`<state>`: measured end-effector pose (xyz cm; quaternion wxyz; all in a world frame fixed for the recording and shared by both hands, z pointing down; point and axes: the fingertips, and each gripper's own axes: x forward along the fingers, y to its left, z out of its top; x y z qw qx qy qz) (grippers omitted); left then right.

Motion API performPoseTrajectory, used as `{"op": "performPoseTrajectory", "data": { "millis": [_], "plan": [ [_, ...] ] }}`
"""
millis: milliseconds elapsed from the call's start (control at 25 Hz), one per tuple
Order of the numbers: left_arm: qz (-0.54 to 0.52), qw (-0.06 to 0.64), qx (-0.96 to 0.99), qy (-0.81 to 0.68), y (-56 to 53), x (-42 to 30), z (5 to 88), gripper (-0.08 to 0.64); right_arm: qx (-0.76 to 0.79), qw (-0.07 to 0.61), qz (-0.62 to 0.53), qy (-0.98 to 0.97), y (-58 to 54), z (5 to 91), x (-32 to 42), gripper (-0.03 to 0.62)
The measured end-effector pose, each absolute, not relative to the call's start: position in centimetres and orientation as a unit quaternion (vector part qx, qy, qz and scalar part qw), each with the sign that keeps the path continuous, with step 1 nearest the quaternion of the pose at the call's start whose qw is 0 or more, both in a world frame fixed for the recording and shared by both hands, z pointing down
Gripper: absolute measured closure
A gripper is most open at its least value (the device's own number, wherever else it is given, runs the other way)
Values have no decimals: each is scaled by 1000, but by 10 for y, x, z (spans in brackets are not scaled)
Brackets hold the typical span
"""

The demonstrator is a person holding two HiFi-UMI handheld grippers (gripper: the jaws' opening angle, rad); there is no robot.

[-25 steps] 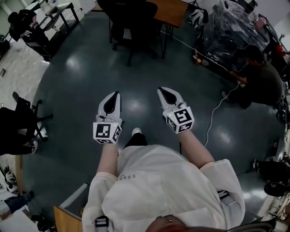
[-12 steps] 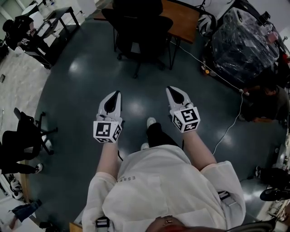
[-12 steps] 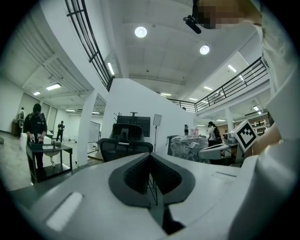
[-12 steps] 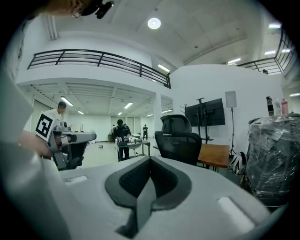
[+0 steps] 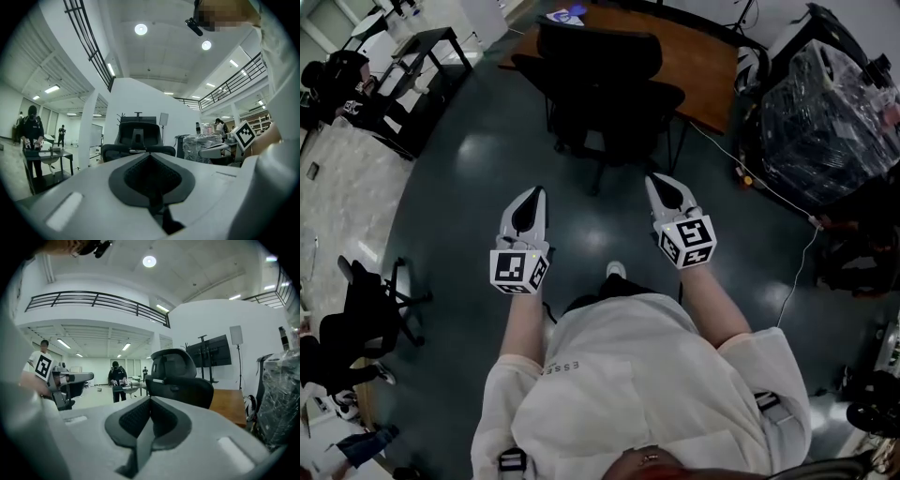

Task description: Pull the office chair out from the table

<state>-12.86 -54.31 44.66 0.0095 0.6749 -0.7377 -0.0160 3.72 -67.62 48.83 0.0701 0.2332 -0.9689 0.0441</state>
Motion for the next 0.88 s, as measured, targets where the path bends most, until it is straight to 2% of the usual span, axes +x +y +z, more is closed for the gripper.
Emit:
{"op": "performPoseTrajectory", "data": {
  "millis": [360, 680, 880],
  "plan": [
    [-9, -12, 710, -704, -654, -203, 433, 543, 273, 62, -8, -960, -773, 459, -28, 600],
    [2, -39, 784, -619, -750, -284, 409, 543, 380, 56, -59, -921, -832, 422, -78, 600],
    [22, -85, 818, -568, -798, -321, 381, 543, 438, 67, -103, -891, -855, 397, -99, 600]
  ]
}}
